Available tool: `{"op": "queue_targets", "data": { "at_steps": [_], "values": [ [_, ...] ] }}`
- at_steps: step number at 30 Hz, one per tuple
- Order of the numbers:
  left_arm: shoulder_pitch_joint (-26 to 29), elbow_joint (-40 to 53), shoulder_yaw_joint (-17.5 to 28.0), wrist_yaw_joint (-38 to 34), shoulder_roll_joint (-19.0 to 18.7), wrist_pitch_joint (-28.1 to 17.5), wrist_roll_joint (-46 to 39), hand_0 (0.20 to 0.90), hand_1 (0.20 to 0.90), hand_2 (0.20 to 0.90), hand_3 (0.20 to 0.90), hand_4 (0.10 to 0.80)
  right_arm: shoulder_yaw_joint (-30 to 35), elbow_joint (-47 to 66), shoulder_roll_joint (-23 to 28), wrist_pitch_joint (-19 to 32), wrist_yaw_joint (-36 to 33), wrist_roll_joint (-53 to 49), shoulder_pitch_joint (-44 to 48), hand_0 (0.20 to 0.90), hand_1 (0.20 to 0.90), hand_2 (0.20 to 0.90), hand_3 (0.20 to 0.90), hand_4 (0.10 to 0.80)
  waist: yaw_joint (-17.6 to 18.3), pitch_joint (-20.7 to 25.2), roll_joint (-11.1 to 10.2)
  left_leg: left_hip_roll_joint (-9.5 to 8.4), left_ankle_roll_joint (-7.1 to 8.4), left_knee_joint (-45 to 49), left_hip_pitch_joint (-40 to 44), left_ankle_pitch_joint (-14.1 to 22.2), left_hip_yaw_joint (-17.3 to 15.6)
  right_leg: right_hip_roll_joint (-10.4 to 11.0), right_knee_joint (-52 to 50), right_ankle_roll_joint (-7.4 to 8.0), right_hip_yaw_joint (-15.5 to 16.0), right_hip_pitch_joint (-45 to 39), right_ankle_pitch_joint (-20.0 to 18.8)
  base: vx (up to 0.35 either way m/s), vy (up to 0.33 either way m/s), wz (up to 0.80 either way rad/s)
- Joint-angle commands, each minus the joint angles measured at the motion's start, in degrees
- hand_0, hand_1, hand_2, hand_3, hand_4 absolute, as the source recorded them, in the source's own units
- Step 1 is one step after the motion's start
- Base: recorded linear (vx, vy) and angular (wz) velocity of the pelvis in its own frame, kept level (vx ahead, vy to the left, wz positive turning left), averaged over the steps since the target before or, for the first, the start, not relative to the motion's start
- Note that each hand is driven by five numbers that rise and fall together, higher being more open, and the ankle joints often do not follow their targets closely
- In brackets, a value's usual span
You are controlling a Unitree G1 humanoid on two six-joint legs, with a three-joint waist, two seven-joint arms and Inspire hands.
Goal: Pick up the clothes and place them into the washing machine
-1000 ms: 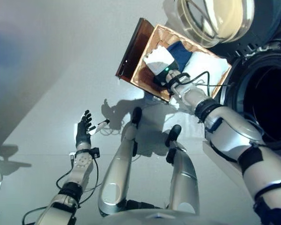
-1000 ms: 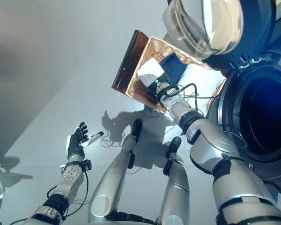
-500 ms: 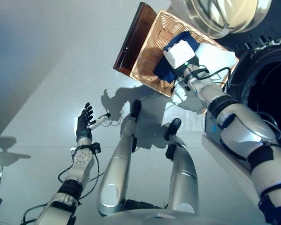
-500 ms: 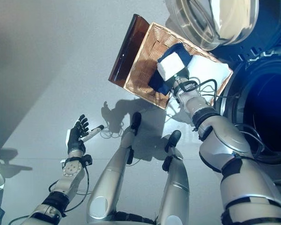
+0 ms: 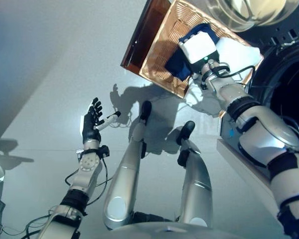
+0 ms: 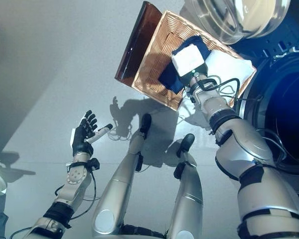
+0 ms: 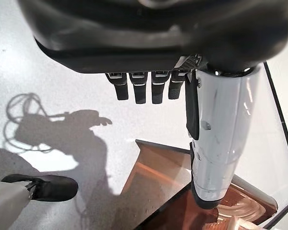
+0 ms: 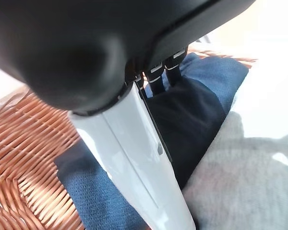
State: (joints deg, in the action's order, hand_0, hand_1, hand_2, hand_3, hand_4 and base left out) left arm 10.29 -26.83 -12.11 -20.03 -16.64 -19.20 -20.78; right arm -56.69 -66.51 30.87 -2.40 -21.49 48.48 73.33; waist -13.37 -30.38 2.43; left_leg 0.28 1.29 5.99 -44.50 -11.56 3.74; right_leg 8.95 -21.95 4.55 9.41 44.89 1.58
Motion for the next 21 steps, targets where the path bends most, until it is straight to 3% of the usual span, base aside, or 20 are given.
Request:
{"op": "queue_targets", "data": {
  "at_steps": [1, 15, 16, 17, 19, 21],
  "values": [
    [-2.9, 4.9, -0.1, -0.9, -3.2, -3.6, 0.7, 0.9, 0.9, 0.9, 0.9, 0.8, 0.0, -0.3, 5.5, -1.9, -1.2, -2.4, 8.5, 0.9, 0.9, 0.9, 0.9, 0.8, -2.1, 0.6, 2.4, -2.31, 3.03, 2.1, -3.2, 1.5, -2.7, 0.2, -0.6, -0.48, 0.0, 0.9, 0.2, 0.003, 0.004, 0.06],
    [-2.2, 3.6, -0.8, -0.4, -4.5, -3.1, -0.7, 0.9, 0.9, 0.9, 0.9, 0.8, 2.0, -0.2, 0.3, 0.0, -1.2, -11.8, 13.5, 0.9, 0.9, 0.9, 0.9, 0.8, -3.3, 0.6, 0.4, -2.55, 2.47, 3.2, -1.9, 2.6, -2.1, 0.4, -0.1, -0.34, 0.8, -1.8, 0.2, 0.008, 0.006, 0.05],
    [-2.3, 3.8, -0.9, -0.2, -4.6, -3.2, -0.8, 0.9, 0.9, 0.9, 0.9, 0.8, 2.1, -0.6, 0.3, 0.1, -1.1, -12.3, 13.4, 0.809, 0.809, 0.809, 0.809, 0.735, -3.4, 0.6, 0.4, -2.55, 2.48, 3.4, -2.1, 2.7, -2.0, 0.3, -0.1, -0.33, 0.9, -1.8, 0.1, 0.006, -0.001, 0.1],
    [-2.4, 4.0, -1.0, 0.0, -4.7, -3.1, -0.9, 0.9, 0.9, 0.9, 0.9, 0.8, 2.2, -0.9, 0.5, 0.3, -0.9, -12.7, 13.5, 0.584, 0.584, 0.584, 0.584, 0.575, -3.5, 0.6, 0.3, -2.55, 2.5, 3.5, -2.3, 2.7, -1.8, 0.3, 0.0, -0.38, 1.0, -1.8, 0.2, 0.003, -0.005, 0.04],
    [-2.7, 4.5, -0.9, 0.2, -4.9, -3.1, -1.1, 0.9, 0.9, 0.9, 0.9, 0.8, 2.1, -1.4, 0.7, 0.3, -0.6, -13.3, 13.5, 0.502, 0.502, 0.502, 0.502, 0.516, -3.6, 0.6, 0.3, -2.48, 2.56, 3.5, -2.6, 2.6, -1.7, 0.3, 0.2, -0.44, 1.1, -1.7, 0.2, 0.0, 0.0, 0.0],
    [-3.2, 5.1, -0.8, 0.3, -4.9, -3.2, -1.3, 0.9, 0.9, 0.9, 0.9, 0.8, 2.2, -1.9, 0.9, 0.3, -0.6, -13.5, 13.3, 0.488, 0.488, 0.488, 0.488, 0.506, -3.6, 0.6, 0.4, -2.49, 2.6, 3.3, -2.9, 2.5, -1.5, 0.2, 0.4, -0.43, 1.3, -1.5, 0.2, 0.0, 0.0, 0.0]
  ]
}}
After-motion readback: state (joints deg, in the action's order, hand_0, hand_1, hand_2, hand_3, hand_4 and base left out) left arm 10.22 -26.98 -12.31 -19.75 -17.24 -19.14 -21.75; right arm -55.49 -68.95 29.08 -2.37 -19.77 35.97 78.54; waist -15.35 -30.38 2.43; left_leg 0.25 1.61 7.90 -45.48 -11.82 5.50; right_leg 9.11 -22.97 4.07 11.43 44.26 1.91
